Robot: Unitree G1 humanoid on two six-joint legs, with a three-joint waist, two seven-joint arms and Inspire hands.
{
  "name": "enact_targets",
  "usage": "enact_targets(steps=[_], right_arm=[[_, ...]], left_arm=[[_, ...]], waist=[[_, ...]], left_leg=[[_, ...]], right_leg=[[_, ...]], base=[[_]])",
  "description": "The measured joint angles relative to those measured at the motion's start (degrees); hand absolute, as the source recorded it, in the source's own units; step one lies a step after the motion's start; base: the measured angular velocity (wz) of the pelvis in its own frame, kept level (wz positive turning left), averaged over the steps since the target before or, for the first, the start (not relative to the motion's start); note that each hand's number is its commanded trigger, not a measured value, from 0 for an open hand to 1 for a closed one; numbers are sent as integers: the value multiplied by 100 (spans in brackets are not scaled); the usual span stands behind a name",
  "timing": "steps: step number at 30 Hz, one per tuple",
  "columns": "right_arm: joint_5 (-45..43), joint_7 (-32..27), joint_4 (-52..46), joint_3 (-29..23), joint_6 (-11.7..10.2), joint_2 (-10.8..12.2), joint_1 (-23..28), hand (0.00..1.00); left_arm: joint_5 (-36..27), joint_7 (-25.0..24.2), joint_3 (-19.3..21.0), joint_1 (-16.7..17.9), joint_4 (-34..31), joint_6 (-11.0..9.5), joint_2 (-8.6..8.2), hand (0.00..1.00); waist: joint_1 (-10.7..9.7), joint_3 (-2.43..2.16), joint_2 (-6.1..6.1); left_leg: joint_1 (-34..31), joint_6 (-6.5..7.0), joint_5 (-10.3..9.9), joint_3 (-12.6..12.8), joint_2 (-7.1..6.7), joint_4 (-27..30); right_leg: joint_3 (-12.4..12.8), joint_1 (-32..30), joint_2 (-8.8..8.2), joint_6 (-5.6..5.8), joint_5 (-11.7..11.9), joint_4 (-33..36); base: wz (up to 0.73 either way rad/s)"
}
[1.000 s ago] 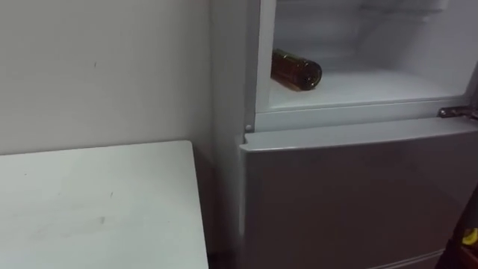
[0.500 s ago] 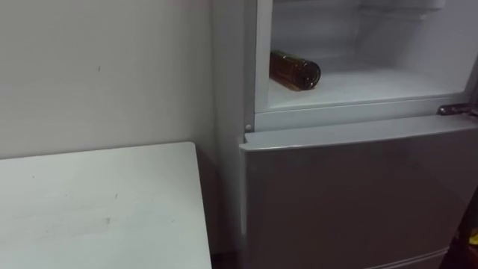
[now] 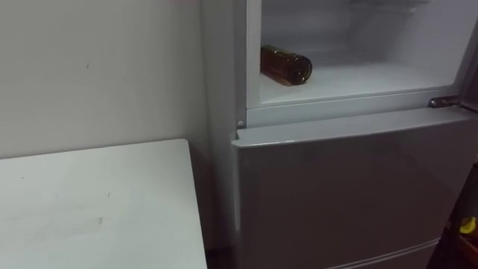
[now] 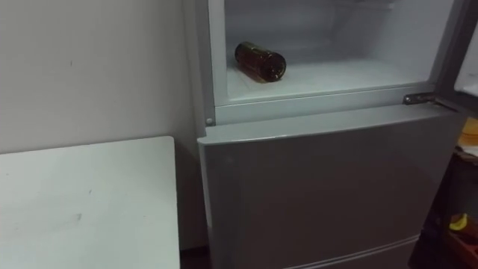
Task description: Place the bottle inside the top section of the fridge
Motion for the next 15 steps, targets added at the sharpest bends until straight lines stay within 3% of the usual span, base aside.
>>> enact_targets(steps=[3, 7, 15], right_arm=[[-18, 0, -7, 7, 0, 13, 5, 0], [-442, 0, -225, 132, -10, 300, 159, 0], [-676, 0, -462, 572, -305, 591, 218, 0]], left_arm=[[5, -2, 0, -31, 10, -11, 0, 0], [127, 7, -4, -50, 42, -23, -3, 0], [129, 26, -237, -71, 41, -25, -38, 0]], waist=[[4, 0, 0], [26, 0, 3], [42, -24, 78]], left_leg=[[-1, 0, 0, 4, 1, 2], [-9, -8, -5, 10, 20, 18], [-89, -32, -27, 31, 92, 103]], right_leg=[[1, -2, 1, -2, 1, 1], [4, -21, 19, -14, 8, -6], [22, 3, 94, -53, 111, -131]], base=[[0], [0], [-1]])
